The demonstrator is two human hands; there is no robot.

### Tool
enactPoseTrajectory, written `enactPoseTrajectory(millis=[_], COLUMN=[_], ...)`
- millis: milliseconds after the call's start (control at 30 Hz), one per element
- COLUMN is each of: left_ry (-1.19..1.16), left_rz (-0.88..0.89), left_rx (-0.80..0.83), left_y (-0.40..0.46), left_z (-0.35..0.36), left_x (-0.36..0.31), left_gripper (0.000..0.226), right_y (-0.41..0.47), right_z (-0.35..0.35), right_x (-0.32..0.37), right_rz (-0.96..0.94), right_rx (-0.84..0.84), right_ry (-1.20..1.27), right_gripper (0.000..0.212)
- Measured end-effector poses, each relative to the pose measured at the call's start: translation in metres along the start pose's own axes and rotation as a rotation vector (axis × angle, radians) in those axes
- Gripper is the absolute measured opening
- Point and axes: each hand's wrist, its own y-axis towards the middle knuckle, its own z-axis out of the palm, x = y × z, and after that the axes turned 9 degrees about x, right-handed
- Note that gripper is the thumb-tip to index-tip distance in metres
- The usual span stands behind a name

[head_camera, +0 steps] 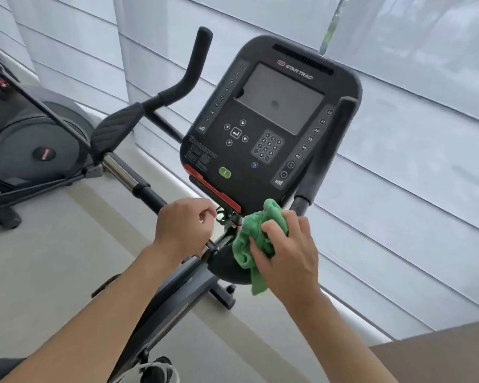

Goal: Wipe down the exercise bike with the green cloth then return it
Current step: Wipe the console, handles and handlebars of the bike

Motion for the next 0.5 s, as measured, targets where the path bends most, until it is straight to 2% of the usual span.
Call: enactPoseTrajectory(millis=[233,333,500], left_ry=[0.053,0.067,0.062], left_rz=[0.068,0.076,0.093], left_rx=[0.003,0.006,-0.001], left_y=[0.002,0.004,0.004], left_z=[0.005,0.007,0.008], left_x=[0.008,0.012,0.014], left_gripper=[0.022,0.022,0.022], right_y=[0.062,0.058,0.009], right_z=[-0.002,0.0,-0.002], right_x=[-0.021,-0.007,0.045], right_rz=[0.388,0.379,0.315], right_rx=[-0.016,0.031,0.001], right_ry=[-0.018,-0.093,-0.056], right_gripper=[0.02,0.02,0.022])
